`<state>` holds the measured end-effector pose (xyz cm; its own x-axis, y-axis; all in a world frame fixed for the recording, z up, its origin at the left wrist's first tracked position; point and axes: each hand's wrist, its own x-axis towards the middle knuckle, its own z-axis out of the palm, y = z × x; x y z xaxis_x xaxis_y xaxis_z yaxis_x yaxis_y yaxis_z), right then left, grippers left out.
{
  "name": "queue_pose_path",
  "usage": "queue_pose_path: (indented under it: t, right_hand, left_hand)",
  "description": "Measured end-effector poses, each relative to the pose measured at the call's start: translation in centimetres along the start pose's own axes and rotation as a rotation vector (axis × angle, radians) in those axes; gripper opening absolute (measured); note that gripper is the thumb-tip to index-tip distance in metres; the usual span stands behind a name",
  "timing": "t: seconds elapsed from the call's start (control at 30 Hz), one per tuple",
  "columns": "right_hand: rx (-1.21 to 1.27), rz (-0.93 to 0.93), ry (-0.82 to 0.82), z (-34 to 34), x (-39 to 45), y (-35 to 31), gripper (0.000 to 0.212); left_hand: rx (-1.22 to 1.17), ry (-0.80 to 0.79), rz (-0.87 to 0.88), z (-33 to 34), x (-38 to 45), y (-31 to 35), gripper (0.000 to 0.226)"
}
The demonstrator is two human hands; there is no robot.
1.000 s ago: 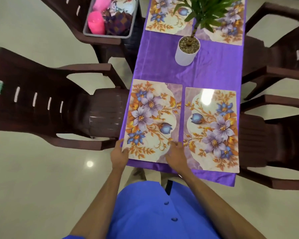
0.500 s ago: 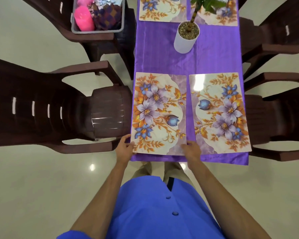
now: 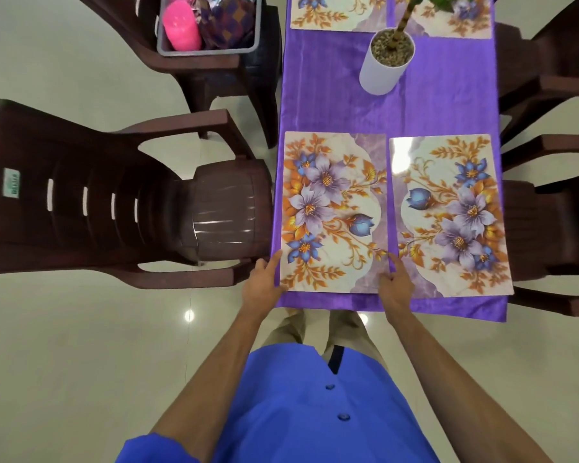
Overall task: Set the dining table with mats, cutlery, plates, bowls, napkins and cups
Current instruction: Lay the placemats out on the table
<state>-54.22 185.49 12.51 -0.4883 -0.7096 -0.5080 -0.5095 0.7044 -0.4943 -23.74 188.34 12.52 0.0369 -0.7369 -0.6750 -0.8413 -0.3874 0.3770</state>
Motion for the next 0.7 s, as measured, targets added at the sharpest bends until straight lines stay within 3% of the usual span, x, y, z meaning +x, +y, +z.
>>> queue_pose_path:
  t: [0.1,0.37,0.53,0.7]
  right_hand:
    - [-0.057,-0.071,-0.02,-0.2,-0.1,0.3,0.041]
    - [-0.135,-0.167,-0.071,-0.8,0.5,0.7,0.042]
    - [-0.199,-0.236,-0.095,-0.9,0.4,0.7,0.046]
    - [-0.22,-0.233,-0.132,-0.6,0.9,0.8,0.056]
  left_hand:
    - [0.164,0.013,0.007,0.3,-0.4,-0.1,0.112]
    - [0.106,-0.011,0.025,-0.3,-0.7,-0.2,0.104]
    - [0.122,0.052,0.025,-0.7,-0.1,-0.6,0.085]
    - [0.16,-0.006,0.029,-1.5,0.4,-0.7,0.105]
